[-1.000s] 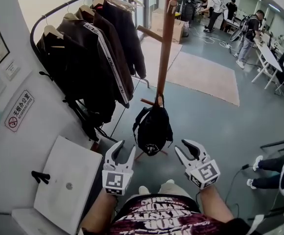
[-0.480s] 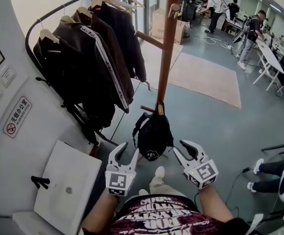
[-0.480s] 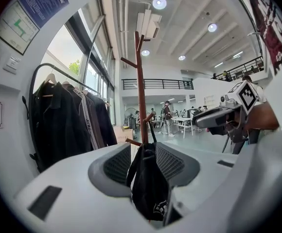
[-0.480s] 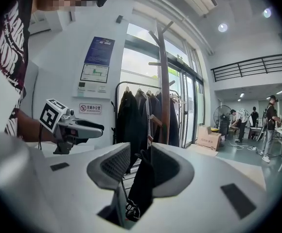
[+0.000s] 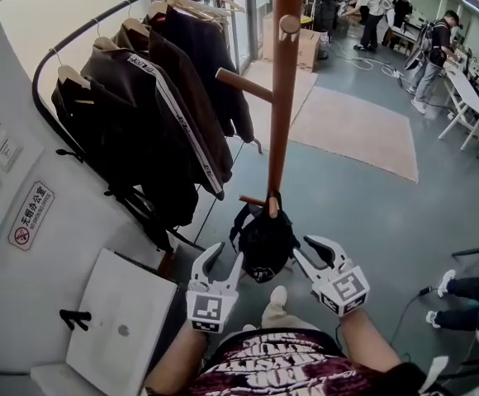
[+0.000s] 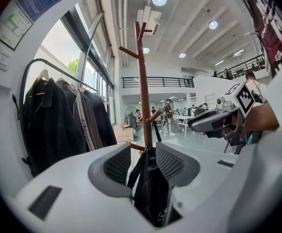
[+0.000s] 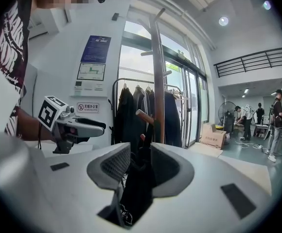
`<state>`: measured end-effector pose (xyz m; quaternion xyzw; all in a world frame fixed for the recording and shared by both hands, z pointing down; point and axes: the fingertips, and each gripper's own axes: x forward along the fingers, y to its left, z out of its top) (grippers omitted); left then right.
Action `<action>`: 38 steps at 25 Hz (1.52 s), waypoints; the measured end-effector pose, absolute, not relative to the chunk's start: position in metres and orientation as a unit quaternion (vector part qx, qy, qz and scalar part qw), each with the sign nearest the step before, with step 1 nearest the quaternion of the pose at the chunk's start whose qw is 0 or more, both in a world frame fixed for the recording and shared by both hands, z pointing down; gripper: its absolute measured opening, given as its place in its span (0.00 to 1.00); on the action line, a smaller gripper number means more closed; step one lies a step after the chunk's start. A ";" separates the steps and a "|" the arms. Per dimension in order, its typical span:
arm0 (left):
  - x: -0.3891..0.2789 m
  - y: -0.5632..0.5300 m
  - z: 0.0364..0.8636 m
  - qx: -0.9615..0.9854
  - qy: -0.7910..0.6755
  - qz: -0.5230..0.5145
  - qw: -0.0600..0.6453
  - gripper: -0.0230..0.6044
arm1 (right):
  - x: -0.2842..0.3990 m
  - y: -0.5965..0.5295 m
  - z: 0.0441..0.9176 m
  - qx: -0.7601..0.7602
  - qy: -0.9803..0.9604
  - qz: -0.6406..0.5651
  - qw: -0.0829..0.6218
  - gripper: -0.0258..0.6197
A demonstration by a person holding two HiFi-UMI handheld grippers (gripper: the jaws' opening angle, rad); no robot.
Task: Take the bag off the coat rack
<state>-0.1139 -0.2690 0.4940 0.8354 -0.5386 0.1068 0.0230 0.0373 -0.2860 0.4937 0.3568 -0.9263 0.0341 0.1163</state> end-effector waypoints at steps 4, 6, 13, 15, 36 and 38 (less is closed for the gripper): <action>-0.107 -0.286 0.500 0.836 -0.537 0.110 0.029 0.30 | 0.038 -0.302 0.499 0.348 -0.929 0.040 0.122 0.25; -0.102 -0.294 0.504 0.836 -0.537 0.111 0.030 0.30 | 0.038 -0.310 0.503 0.344 -0.930 0.043 0.123 0.25; -0.089 -0.325 0.513 0.840 -0.528 0.119 0.031 0.30 | 0.027 -0.341 0.520 0.328 -0.935 0.050 0.130 0.25; -0.085 -0.333 0.514 0.842 -0.525 0.122 0.030 0.30 | 0.024 -0.349 0.523 0.323 -0.936 0.054 0.130 0.25; -0.051 -0.386 0.548 0.858 -0.493 0.136 0.051 0.30 | -0.008 -0.388 0.548 0.278 -0.945 0.068 0.159 0.25; -0.049 -0.391 0.549 0.858 -0.493 0.134 0.051 0.29 | -0.008 -0.390 0.549 0.279 -0.944 0.070 0.161 0.24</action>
